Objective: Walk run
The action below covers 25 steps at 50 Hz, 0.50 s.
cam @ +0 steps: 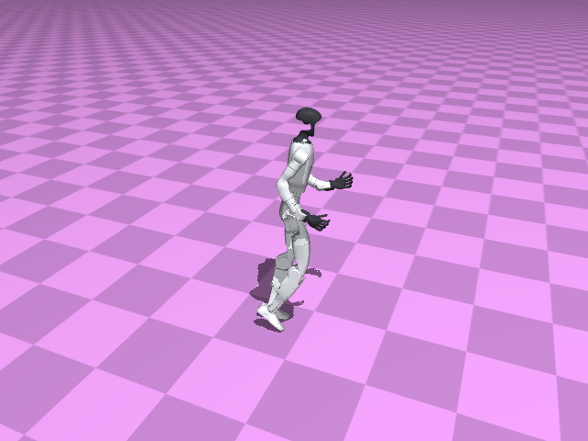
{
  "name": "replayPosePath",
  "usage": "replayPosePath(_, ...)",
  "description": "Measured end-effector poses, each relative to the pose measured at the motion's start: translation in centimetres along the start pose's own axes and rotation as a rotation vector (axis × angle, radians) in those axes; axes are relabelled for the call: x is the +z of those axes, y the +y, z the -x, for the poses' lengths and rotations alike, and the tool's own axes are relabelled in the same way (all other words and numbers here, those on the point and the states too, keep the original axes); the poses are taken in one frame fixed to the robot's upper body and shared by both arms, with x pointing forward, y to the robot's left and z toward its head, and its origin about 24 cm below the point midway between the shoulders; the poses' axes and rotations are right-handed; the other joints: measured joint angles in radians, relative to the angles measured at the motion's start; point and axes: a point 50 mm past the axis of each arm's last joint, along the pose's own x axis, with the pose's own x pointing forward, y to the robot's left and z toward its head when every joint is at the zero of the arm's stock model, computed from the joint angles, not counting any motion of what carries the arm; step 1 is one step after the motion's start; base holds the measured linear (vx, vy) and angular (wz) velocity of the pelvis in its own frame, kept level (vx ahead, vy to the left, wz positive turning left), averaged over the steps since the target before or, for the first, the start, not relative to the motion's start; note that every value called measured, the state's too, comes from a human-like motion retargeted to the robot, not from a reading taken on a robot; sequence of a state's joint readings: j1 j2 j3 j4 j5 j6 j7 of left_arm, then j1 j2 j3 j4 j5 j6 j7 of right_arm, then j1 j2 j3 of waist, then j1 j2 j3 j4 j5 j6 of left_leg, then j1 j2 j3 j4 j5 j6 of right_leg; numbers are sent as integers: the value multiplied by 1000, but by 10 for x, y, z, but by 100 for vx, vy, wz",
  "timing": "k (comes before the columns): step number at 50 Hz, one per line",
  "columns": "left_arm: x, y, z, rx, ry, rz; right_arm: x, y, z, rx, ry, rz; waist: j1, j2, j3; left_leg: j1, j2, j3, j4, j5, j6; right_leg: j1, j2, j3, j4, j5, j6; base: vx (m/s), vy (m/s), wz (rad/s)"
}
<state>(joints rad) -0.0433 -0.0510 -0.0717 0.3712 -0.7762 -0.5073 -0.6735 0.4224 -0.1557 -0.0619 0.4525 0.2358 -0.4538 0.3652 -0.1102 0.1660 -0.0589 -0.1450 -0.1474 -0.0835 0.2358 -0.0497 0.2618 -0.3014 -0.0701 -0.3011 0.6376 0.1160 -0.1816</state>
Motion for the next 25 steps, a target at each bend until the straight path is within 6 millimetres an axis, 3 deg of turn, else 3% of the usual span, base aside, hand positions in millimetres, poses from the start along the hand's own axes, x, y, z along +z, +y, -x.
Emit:
replayPosePath(5, 25, -7, -16, -229, 13, -132, -14, 11, 23, -102, 20, -52, -154, -46, 0, 108, -100, -225, -24, 109, 0, -88, 49, 280, -363, -14, 207, 80, -19, 371)
replayPosePath(8, 35, 5, -4, -232, 56, -242, -10, 21, 15, -107, -7, -72, -146, -91, 33, 212, -139, -271, -32, 166, -1, -121, 37, 404, -505, -87, 274, 77, -18, 150)
replayPosePath(10, 35, 20, 15, -178, 132, -322, -5, 30, 3, -81, -26, -75, -138, -118, 52, 276, -142, -261, -28, 224, -19, -124, 23, 399, -569, -122, 398, 95, -31, 75)
replayPosePath(12, 29, 36, 43, -78, 231, -363, 2, 37, -13, -30, -48, -57, -144, -133, 47, 317, -123, -209, -7, 314, -66, -121, -3, 264, -553, -37, 342, 99, -33, 70)
replayPosePath(14, 17, 46, 76, 54, 324, -349, 13, 43, -31, 28, -81, -27, -174, -128, 23, 311, -101, -152, 79, 438, -174, -116, 15, 284, -467, -48, 266, 103, -30, 131)
replayPosePath(17, -11, 47, 121, 222, 437, -223, 35, 43, -55, 48, -157, 2, -216, -63, 28, 188, -4, -62, 409, 573, -435, -72, 68, 336, -341, -193, 237, 91, -17, 213)
replayPosePath(18, -20, 45, 134, 277, 463, -167, 42, 41, -61, 45, -179, 4, -218, -55, 34, 143, 32, 0, 531, 573, -501, -38, 33, 253, -340, -203, 244, 77, -14, 164)
replayPosePath(20, -35, 37, 151, 373, 476, -65, 58, 41, -72, 41, -237, 4, -184, -93, 27, 72, 80, 132, 631, 573, -477, 28, 1, 196, -377, -204, 226, 81, -23, 85)
replayPosePath(22, -40, 31, 164, 435, 466, -8, 76, 39, -80, 14, -311, 3, -127, -148, 21, -8, 51, 225, 639, 450, -322, 83, -35, 214, -419, -192, 228, 86, -15, 36)
replayPosePath(23, -39, 30, 171, 463, 460, -2, 85, 37, -84, 1, -350, 4, -90, -167, 27, -57, 39, 255, 645, 383, -284, 110, -39, 217, -442, -177, 229, 74, -8, -7)
replayPosePath(25, -33, 29, 183, 511, 452, -29, 103, 35, -87, -6, -423, 24, -2, -206, 42, -156, -8, 279, 614, 266, -273, 165, -64, 165, -490, -129, 240, 75, -8, -34)
